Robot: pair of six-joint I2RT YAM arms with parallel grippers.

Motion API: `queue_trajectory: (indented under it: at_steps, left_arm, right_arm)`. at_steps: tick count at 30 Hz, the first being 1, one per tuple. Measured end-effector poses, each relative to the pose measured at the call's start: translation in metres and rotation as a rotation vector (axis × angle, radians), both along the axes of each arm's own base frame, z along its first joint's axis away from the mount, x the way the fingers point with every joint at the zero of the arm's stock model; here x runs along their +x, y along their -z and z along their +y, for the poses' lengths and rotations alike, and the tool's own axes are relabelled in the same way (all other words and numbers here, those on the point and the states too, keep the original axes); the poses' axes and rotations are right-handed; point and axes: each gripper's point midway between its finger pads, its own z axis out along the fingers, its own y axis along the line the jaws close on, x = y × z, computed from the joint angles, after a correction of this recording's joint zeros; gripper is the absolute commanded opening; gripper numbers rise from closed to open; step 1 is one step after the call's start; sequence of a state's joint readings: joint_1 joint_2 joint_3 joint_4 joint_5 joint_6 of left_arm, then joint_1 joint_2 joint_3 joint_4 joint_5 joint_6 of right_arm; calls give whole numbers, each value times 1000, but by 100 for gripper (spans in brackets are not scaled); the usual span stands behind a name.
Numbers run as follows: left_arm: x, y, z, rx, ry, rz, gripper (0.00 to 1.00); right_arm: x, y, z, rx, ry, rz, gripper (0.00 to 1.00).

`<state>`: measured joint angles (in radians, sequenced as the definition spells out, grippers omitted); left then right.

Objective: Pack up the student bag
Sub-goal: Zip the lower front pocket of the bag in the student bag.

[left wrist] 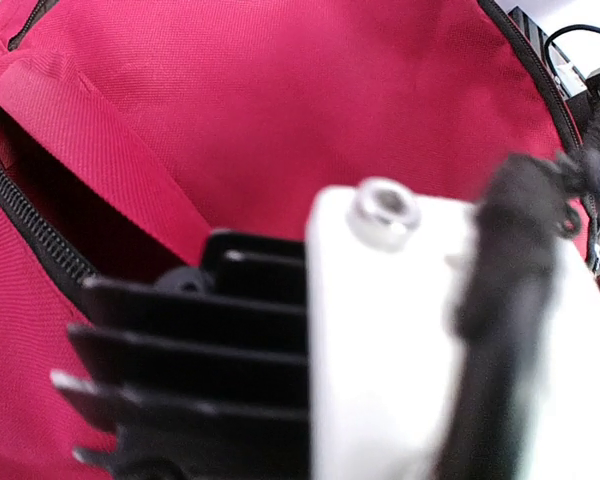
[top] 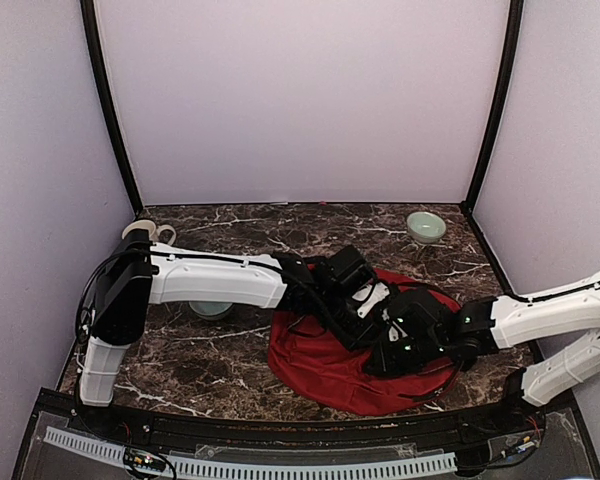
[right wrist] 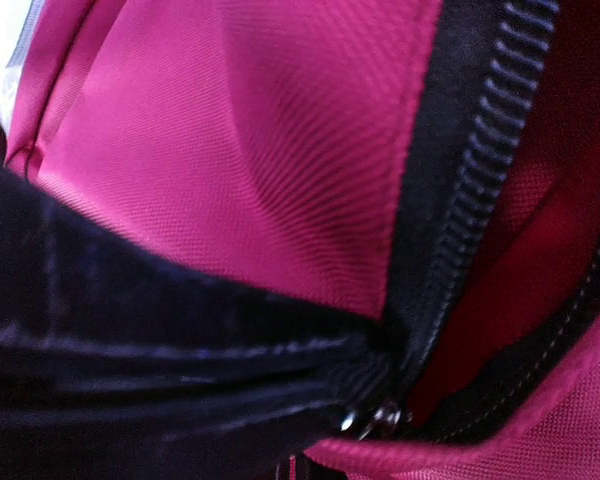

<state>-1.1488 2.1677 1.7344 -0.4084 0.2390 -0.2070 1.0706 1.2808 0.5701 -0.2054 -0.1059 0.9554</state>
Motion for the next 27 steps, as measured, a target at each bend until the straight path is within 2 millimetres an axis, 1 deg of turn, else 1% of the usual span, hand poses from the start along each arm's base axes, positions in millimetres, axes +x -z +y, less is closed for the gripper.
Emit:
queue_trajectory:
  at_steps: [4,9,16,23,27]
  left_arm:
    - [1,0,0,-2,-2,-1,0]
    - [7,-3,0,-14,-15,4,0]
    - [25,-12,1,-51,-54,23,0]
    - [32,-19,-3,-98,-82,53,0]
    - [39,-24,-5,-128,-105,67,0]
  right_arm:
    - [-4,-7,-1,10,-1,-14,0]
    - [-13,-18,-4,46,-6,-18,0]
    - [-35,-10,-14,56,-31,6,0]
    - [-57,-11,-13,69,-70,23,0]
    - [-69,-10,-12,64,-89,34,0]
